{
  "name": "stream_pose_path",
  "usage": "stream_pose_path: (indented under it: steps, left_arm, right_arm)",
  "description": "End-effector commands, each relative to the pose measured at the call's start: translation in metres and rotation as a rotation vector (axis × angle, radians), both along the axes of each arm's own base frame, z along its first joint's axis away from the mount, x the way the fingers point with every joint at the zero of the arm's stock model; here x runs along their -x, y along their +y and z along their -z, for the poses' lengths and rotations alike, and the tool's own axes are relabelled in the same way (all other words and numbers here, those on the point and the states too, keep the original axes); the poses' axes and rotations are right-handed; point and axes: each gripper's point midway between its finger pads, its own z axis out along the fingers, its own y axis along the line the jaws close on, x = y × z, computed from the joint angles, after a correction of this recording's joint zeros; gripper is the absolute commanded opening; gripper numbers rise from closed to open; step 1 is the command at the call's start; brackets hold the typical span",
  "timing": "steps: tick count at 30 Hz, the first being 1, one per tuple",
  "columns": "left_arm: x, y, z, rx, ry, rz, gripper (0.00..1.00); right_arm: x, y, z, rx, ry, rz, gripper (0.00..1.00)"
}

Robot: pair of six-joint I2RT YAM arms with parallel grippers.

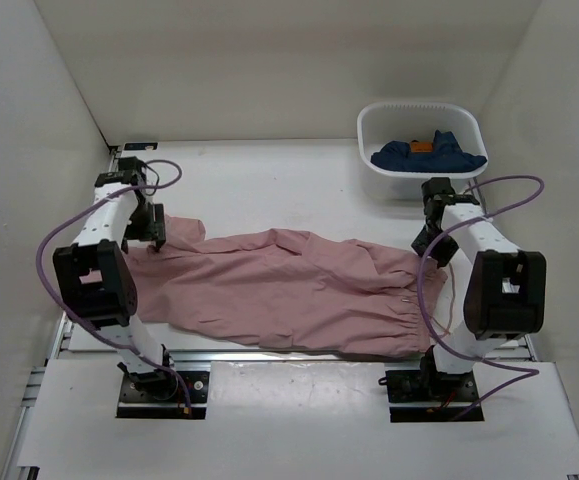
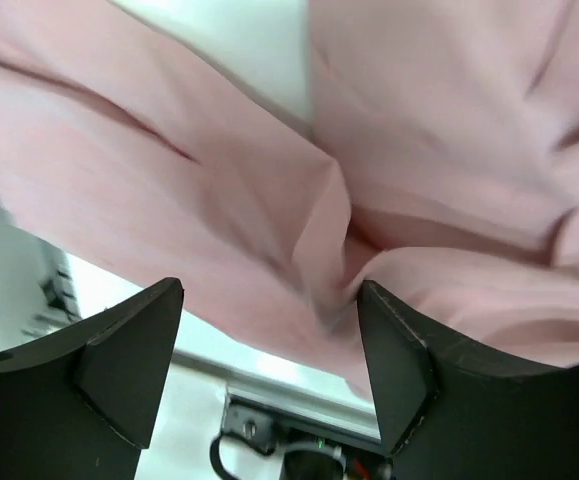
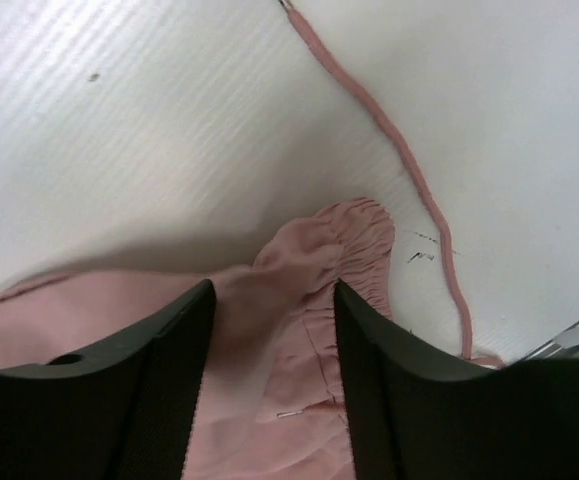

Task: Fold and stack the trousers
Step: Flatten the trousers out

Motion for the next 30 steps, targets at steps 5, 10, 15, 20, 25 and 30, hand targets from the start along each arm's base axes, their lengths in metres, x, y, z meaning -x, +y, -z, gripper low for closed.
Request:
stream_pose_path:
  steps: [5, 10, 15, 20, 25, 30]
  left_arm:
    - [-0.051, -0.045, -0.043, 0.023, -0.186, 0.132, 0.85]
    - [-0.084, -0.096, 0.005, 0.023, -0.071, 0.266, 0.86]
    - [-0.125, -0.102, 0.033, -0.058, -0.071, 0.283, 0.87]
    - [-0.116, -0.093, 0.073, -0.11, 0.031, 0.278, 0.8]
    - [-0.098, -0.074, 0.095, -0.096, 0.097, 0.239, 0.14]
    - [-0.128, -0.046, 0.034, -0.087, -0.091, 0.156, 0.14]
  right_arm:
    - [-0.013, -0.01, -0.036, 0.002, -0.096, -0.069, 0.65]
    - [-0.035, -0.004, -0.029, -0.083, -0.091, -0.057, 0.68]
    - [-0.049, 0.007, -0.008, -0.148, -0.032, -0.045, 0.68]
    - [-0.039, 0.021, 0.02, -0.227, 0.044, -0.004, 0.68]
    - [-0.027, 0.026, 0.04, -0.258, 0.103, 0.007, 0.55]
    - [-0.021, 0.018, 0.037, -0.248, 0.133, 0.011, 0.0]
